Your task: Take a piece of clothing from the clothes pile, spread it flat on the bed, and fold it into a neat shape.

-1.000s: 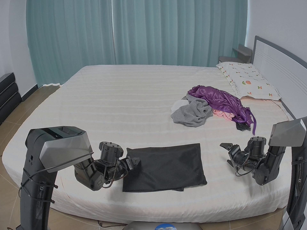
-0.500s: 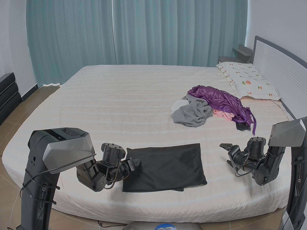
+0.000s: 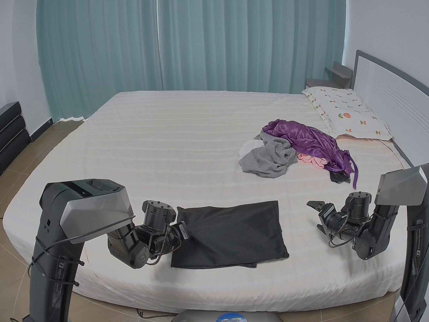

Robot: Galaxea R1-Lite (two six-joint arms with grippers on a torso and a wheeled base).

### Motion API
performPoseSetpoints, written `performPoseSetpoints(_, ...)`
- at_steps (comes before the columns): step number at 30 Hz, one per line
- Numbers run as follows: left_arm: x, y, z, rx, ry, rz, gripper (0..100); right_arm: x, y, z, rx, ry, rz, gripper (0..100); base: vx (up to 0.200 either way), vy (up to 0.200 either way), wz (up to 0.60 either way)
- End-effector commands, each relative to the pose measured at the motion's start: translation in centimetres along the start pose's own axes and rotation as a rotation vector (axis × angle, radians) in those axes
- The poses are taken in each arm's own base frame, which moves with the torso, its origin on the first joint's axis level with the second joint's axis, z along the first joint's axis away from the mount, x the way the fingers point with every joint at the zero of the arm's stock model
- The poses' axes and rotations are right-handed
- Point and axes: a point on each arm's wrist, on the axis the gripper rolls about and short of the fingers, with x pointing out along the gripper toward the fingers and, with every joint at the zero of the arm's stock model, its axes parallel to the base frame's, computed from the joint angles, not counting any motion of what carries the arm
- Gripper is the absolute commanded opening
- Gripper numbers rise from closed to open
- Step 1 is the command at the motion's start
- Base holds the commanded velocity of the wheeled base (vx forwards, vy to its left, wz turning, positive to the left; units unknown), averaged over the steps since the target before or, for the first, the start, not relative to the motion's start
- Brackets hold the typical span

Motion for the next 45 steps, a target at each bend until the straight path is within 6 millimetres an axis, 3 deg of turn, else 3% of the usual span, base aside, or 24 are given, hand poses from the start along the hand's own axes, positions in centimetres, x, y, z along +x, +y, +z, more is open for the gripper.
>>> performPoseSetpoints(1,-0.1,0.0,0.0,-0.001,-0.001,0.001,0,0.0,0.0,0.0,0.0,0.001,0.0,100,0.0,0.0,0.0)
performPoseSetpoints(27,-0.3,0.3,0.9,-0.023,-0.069,-0.001,0,-0.1,-0.4,-0.3,-0.015,0.007,-0.006,100,0.0,0.0,0.0)
performPoseSetpoints(45,-0.4,0.9,1.7,-0.037,-0.091,0.016,0,-0.2,-0.4,-0.3,-0.015,0.007,-0.008,100,0.0,0.2,0.0)
